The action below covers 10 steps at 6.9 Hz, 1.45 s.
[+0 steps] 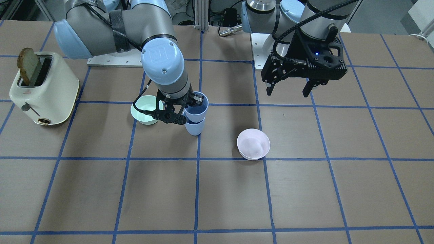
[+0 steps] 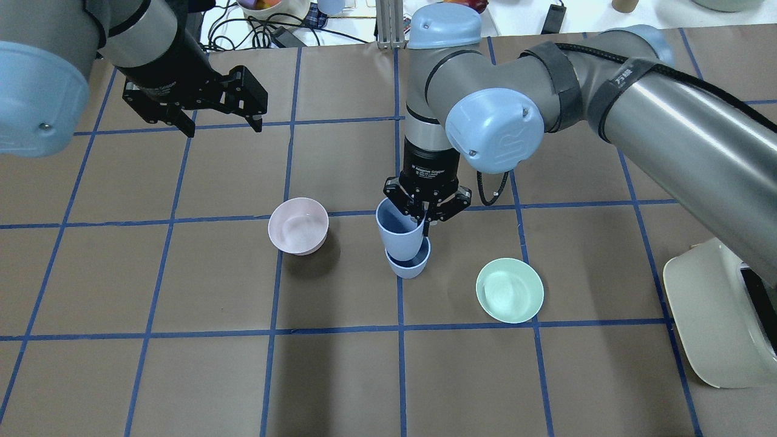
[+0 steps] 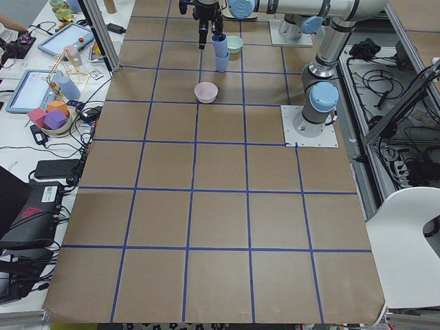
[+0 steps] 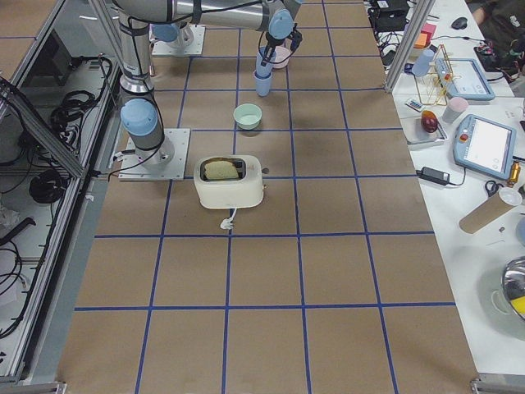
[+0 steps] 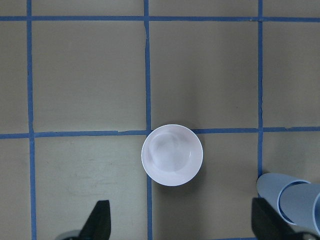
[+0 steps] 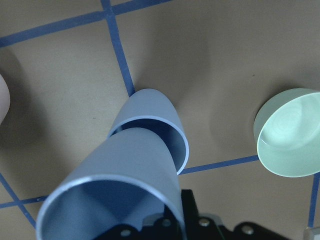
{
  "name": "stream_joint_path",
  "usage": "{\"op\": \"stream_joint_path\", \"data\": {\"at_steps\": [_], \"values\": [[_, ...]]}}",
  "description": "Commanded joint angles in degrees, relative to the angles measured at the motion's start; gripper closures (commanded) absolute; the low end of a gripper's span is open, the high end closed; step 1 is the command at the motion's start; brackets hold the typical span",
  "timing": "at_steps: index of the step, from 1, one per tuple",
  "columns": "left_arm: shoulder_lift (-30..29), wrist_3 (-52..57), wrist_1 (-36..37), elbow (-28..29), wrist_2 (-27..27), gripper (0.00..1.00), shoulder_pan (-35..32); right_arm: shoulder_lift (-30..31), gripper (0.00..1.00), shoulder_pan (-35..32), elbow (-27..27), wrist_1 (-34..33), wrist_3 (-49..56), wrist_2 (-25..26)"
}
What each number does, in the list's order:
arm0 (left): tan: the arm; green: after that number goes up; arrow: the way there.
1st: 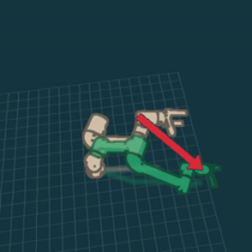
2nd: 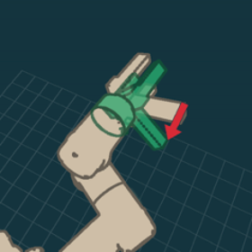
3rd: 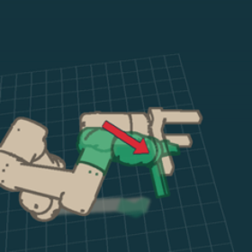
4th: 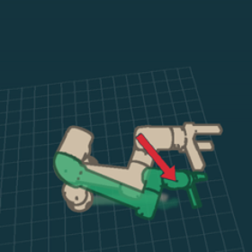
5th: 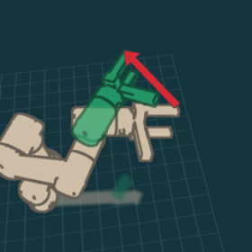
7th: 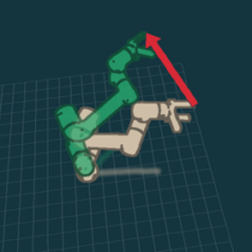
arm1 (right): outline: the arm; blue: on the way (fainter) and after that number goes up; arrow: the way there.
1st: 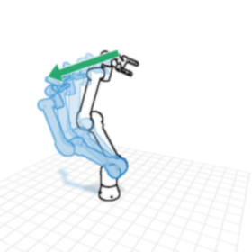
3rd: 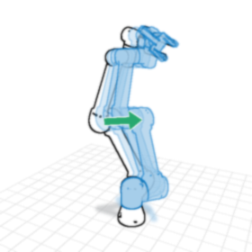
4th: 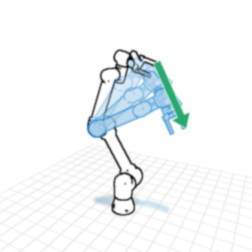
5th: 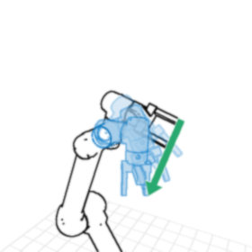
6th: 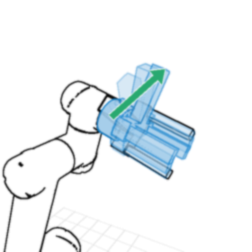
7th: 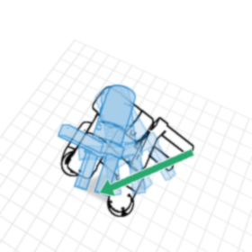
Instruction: Stack blue cups with both arms
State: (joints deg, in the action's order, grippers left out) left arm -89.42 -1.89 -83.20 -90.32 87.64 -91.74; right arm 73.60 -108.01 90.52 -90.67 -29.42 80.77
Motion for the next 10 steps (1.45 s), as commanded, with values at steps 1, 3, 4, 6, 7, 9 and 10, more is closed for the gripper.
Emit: {"op": "stream_joint_path", "data": {"at_steps": [1, 3, 4, 6, 7, 9, 10], "values": [[0.12, -0.04, -0.03, -0.29, 0.07, 0.0, -0.11, -0.04, 0.35, 0.0, 0.27, -0.12, -0.1, 0.71], [0.21, -0.04, -0.21, -0.29, 0.07, 0.0, -0.11, 0.05, 0.0, 0.08, -0.07, -0.12, 0.07, 0.71], [0.21, -0.04, -0.29, -0.29, 0.07, 0.0, -0.11, 0.66, 0.0, 1.56, -1.82, -0.47, 0.68, 1.06], [0.38, -0.04, -0.38, -0.29, 0.16, 0.0, -0.11, 2.94, 0.0, 7.08, -5.77, -0.48, 3.91, 9.02], [0.38, -0.04, -0.47, -0.38, 0.16, 0.0, -0.11, 4.34, 0.0, 11.9, -6.66, -0.21, 14.03, 9.14], [0.3, -0.04, -0.47, -0.38, 0.16, 0.0, -0.2, 7.86, 0.0, 19.21, -6.06, 1.63, 23.93, 9.23], [0.21, -0.04, -0.47, -0.38, 0.16, 0.0, -0.2, 9.79, 0.0, 20.2, -6.05, 5.29, 25.19, 9.32]]}}
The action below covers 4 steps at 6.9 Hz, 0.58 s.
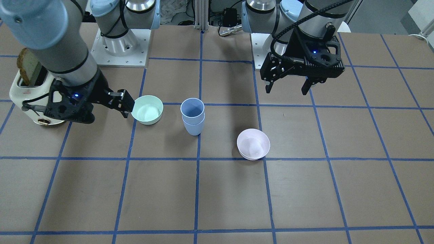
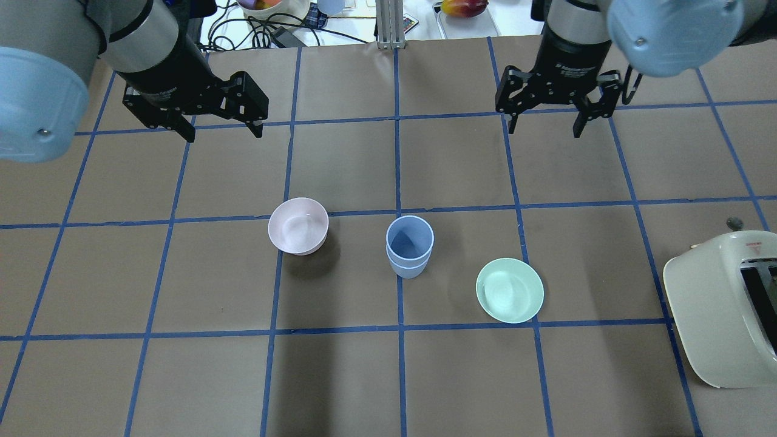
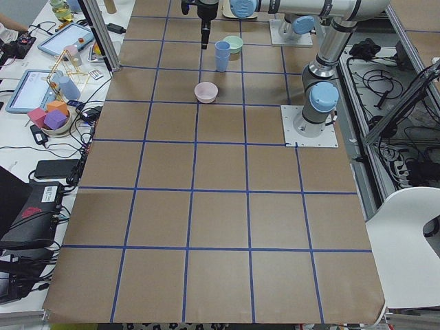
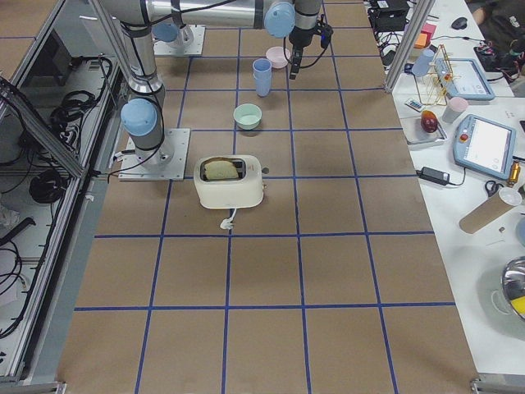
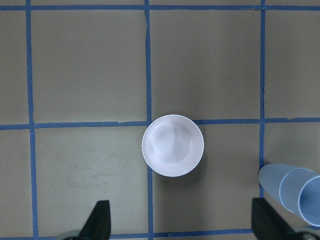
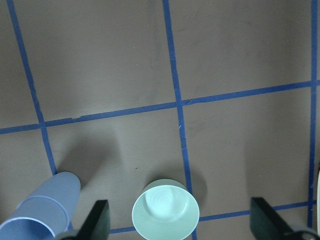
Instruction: Stack blue cups with both arms
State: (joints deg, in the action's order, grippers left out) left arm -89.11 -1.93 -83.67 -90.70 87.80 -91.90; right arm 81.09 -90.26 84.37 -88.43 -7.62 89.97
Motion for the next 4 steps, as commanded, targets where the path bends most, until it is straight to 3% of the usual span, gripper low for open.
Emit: {"op": "stream_joint_path", "data": {"at_steps": [1, 4], "values": [[-0.01, 0.0, -0.01, -0.01, 0.0, 0.0, -0.03, 4.32, 0.0, 2.72, 0.18, 4.65, 3.83, 0.2], [-0.1, 0.0, -0.01, -0.09, 0.0, 0.0, -0.03, 5.4, 0.0, 2.63, 0.18, 4.76, 3.75, 0.03]]}}
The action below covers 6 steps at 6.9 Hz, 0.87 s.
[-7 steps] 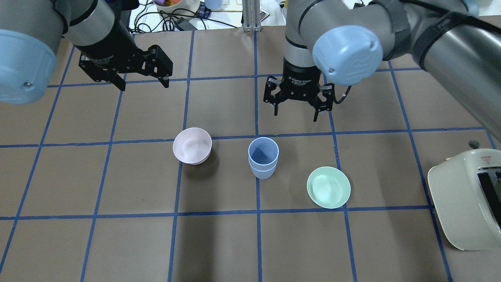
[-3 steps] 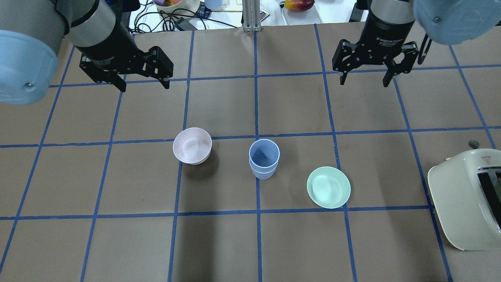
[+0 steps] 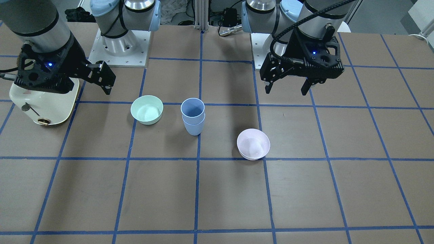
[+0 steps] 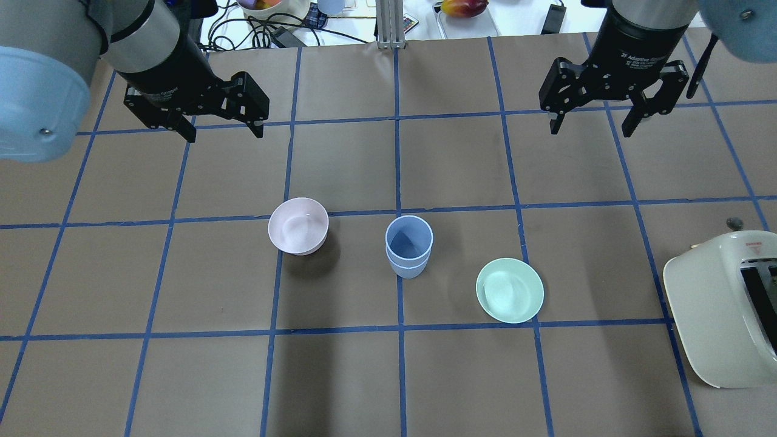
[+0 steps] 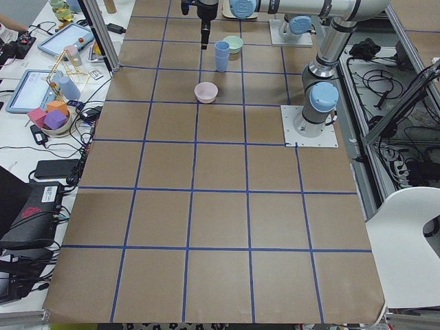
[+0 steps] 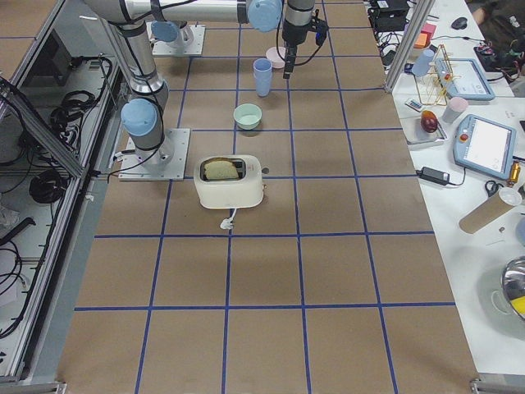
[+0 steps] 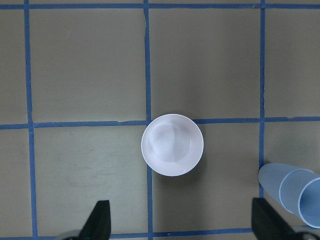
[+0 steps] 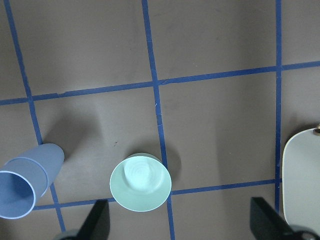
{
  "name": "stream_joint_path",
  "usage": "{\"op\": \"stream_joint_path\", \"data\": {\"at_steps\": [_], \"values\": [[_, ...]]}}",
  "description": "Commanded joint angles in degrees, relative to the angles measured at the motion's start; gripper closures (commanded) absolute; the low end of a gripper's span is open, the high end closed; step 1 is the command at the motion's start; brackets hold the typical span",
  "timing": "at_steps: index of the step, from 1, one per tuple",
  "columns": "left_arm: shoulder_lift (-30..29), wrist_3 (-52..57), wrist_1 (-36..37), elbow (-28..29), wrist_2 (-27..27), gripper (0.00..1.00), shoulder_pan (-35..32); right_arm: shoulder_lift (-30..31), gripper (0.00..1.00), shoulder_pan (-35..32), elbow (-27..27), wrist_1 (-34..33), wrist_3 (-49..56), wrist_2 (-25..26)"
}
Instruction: Stack blue cups with both arms
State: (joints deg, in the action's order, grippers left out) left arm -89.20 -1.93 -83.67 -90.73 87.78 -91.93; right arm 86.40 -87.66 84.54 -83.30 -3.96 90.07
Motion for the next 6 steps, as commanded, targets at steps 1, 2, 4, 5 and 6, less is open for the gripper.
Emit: {"op": "stream_joint_path", "data": {"at_steps": [1, 2, 4, 5, 6], "values": [[-0.1, 0.0, 0.0, -0.06, 0.02, 0.0, 0.0, 0.0, 0.0, 0.03, 0.01, -0.72, 0.1, -0.42], [-0.1, 0.0, 0.0, -0.06, -0.07, 0.0, -0.09, 0.0, 0.0, 0.12, 0.01, -0.81, 0.18, -0.16], [-0.1, 0.0, 0.0, -0.06, 0.02, 0.0, -0.09, 0.0, 0.0, 0.82, 0.01, -0.55, 0.27, -0.16], [-0.18, 0.0, 0.0, -0.06, -0.07, 0.0, -0.09, 0.0, 0.0, 0.91, 0.01, -0.46, 0.27, -0.16], [-0.18, 0.0, -0.09, -0.06, -0.07, 0.0, -0.09, 0.0, 0.0, 0.91, 0.01, 0.06, 0.27, -0.25]]}}
